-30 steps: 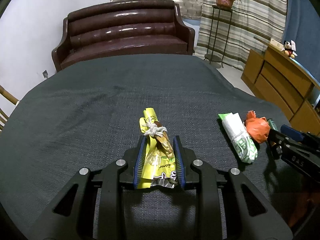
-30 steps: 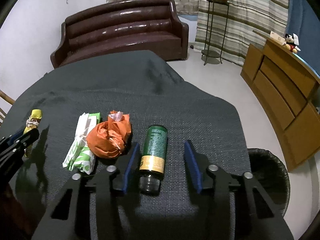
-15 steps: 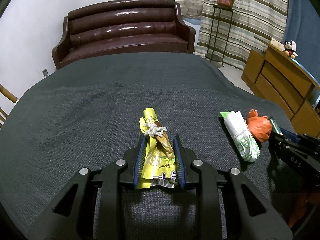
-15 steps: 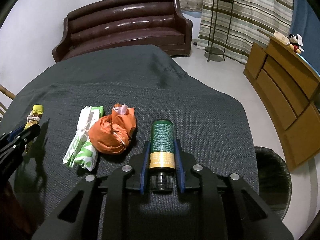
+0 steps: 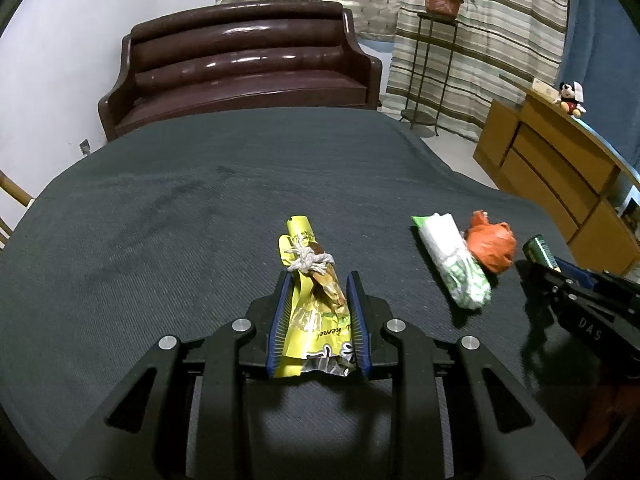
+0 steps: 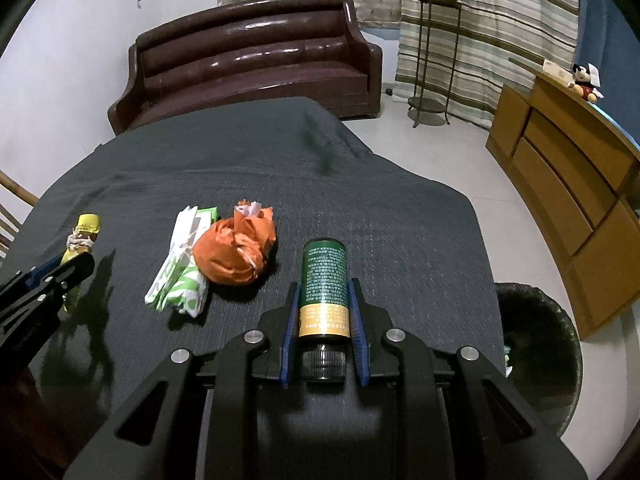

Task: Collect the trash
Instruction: 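Carry the green bottle and yellow wrapper over the black bin with both tools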

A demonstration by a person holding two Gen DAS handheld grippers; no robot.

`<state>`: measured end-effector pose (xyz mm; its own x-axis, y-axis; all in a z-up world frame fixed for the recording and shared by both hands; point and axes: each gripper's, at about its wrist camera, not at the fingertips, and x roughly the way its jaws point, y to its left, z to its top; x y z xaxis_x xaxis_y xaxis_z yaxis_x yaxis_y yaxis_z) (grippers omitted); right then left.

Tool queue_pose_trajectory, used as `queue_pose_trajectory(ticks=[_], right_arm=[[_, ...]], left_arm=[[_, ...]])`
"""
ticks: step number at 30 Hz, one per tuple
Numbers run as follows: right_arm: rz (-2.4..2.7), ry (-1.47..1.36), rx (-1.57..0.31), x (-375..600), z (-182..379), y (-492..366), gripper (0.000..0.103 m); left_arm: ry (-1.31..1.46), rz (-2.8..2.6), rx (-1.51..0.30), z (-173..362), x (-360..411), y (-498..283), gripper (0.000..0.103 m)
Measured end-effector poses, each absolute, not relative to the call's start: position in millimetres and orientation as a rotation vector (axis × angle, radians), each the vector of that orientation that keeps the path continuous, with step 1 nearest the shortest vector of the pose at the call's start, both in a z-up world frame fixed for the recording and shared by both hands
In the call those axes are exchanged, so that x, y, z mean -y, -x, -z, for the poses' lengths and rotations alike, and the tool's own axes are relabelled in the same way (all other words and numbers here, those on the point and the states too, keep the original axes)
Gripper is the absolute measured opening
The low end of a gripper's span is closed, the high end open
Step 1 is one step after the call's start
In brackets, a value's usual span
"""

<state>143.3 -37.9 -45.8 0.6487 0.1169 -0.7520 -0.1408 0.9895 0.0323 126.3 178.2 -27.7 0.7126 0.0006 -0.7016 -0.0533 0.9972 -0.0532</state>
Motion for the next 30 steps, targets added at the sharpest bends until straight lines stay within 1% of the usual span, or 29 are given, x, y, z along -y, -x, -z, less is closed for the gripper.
queue_pose_trajectory(ticks=[14,30], right_arm=[[-0.132,0.003,-0.813,65.2,34.8,-94.2,0.024],[-0.010,-0.030,-0.748,146.5,22.2,-63.8,0.024]], left_arm=[[0.075,0.045,-0.763,22.1,-136.7,-91.0,0.027],[0.005,0.225,-0.717,9.6,-38.8,-73.5,0.027]])
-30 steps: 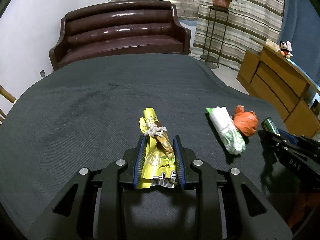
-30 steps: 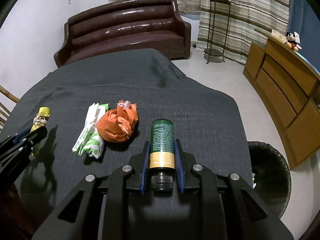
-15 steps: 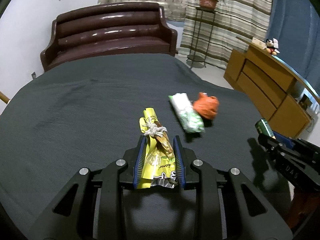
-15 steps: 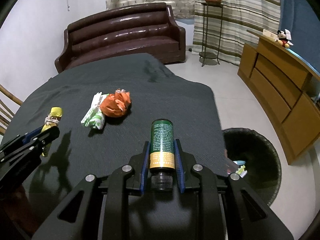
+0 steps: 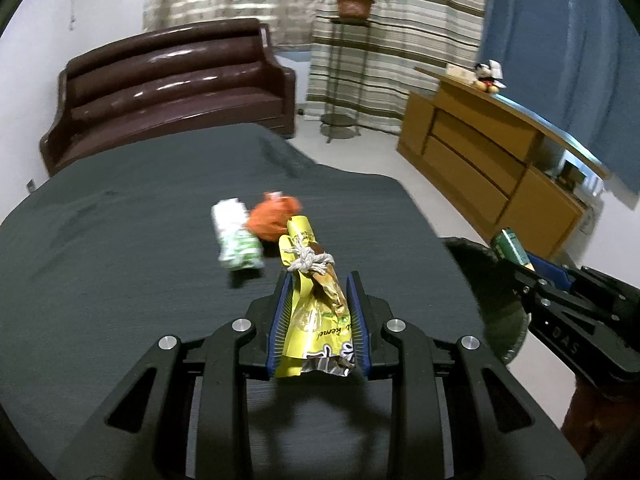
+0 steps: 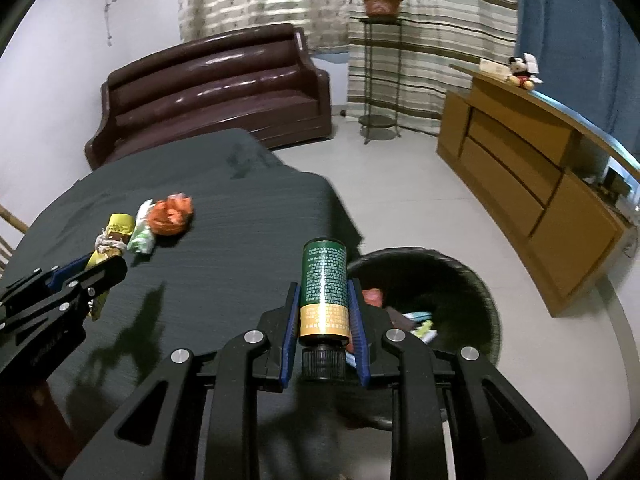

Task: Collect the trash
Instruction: 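Carry the green bottle and yellow wrapper over the black bin with both tools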

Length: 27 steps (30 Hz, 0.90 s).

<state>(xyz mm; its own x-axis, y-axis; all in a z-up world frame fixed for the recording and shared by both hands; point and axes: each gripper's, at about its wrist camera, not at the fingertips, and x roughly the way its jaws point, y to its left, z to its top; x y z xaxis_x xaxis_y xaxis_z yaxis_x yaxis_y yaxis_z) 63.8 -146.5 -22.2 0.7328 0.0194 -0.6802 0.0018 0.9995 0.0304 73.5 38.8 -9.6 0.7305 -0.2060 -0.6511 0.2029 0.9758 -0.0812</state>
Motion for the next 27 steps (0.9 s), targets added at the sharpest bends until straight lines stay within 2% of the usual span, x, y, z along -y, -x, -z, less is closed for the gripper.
queue_pose_trajectory(ticks=[27], right_arm=[[0.124,-0.105,-0.728,235.8,38.7,-63.5,0.024]], left_arm=[[-0.112,0.389,-0.718,25.3,106.4,-95.1,0.027]])
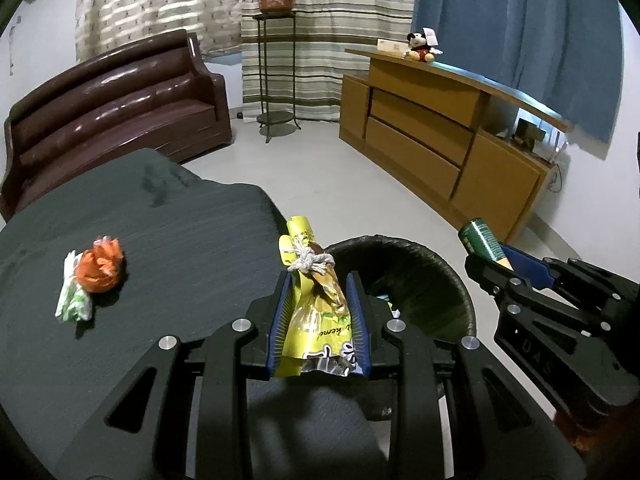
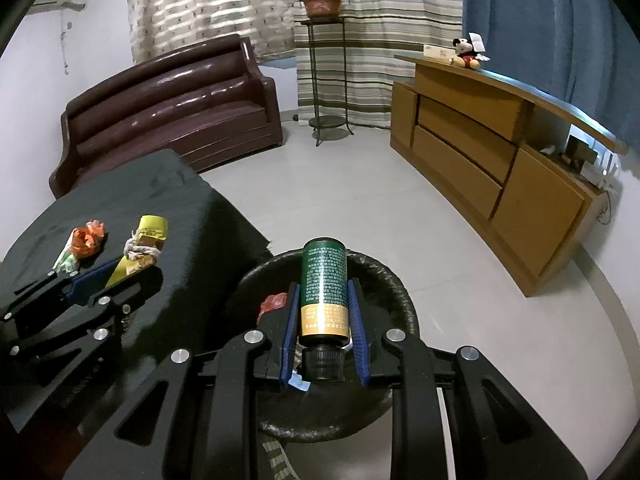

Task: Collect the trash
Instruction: 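Carry the green bottle and yellow wrapper over the black bin with both tools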

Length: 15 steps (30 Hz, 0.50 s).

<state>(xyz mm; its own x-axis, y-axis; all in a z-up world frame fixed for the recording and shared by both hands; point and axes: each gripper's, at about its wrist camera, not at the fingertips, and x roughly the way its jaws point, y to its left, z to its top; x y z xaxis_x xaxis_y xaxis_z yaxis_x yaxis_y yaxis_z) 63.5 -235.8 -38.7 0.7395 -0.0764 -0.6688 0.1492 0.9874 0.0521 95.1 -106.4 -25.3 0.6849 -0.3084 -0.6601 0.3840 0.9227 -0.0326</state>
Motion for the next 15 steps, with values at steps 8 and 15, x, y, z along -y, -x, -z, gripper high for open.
queue_pose_trajectory(ticks=[8,15], right_arm=[[0.145,-0.124,-0.732,245.9,46.3,-68.0,0.024],[0.156,-0.142,-0.739,249.3,50.0,-72.0,0.024]], left_arm=[[-0.117,0.384,-0.729,30.4,122.0,-107.6,0.028],[-0.126,0.384,-0.734,34.2,130.3,-114.8,0.028]])
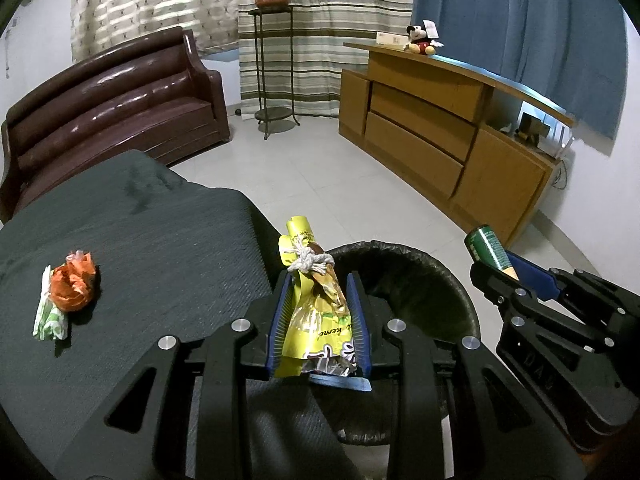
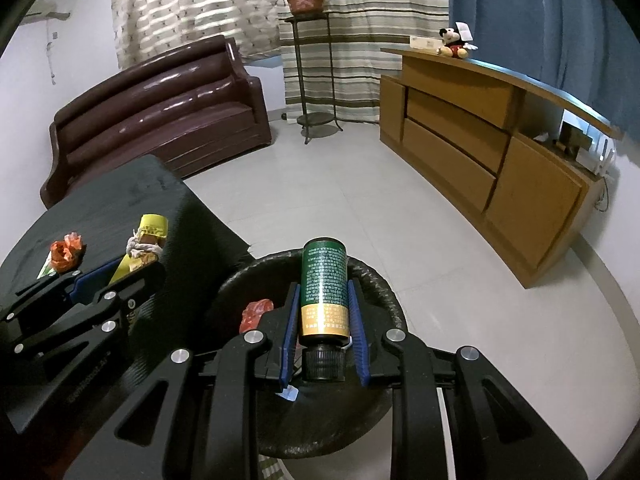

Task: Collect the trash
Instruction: 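Carry the green bottle and yellow wrapper over the black bin with both tools, then open both tools to drop the bottle and wrapper into the bin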

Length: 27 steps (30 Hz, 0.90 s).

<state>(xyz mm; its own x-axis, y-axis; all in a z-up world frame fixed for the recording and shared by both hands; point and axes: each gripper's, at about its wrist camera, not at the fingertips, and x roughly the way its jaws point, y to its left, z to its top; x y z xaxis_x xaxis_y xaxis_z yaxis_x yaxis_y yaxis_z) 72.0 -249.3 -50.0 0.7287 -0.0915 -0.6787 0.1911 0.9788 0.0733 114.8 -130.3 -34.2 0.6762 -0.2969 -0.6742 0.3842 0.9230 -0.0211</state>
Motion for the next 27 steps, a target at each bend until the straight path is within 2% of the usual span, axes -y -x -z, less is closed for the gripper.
queue_pose_trajectory(ticks=[15,18,23,27], right_arm=[[0.169,-0.170,-0.769,259.5,57.6,-81.8,0.024],[0.171,-0.179,-0.773,261.4,58.6,-82.0,0.024],[0.174,-0.190,-0.770,264.0,58.8,-81.4,0.026],[0.176,-0.192,-0.765,265.8,58.3,-81.4,0.030]], left_arm=[[-0.132,0.384,-0.772,39.3,138.1,-127.3,0.029],[-0.132,0.380,-0.777,40.0,138.7,-128.1,0.041],[-0.132,0.378,-0.774,39.8,139.3,-127.7,0.043],[-0.131,0.377,-0.768,39.3,138.9,-126.7,0.049]])
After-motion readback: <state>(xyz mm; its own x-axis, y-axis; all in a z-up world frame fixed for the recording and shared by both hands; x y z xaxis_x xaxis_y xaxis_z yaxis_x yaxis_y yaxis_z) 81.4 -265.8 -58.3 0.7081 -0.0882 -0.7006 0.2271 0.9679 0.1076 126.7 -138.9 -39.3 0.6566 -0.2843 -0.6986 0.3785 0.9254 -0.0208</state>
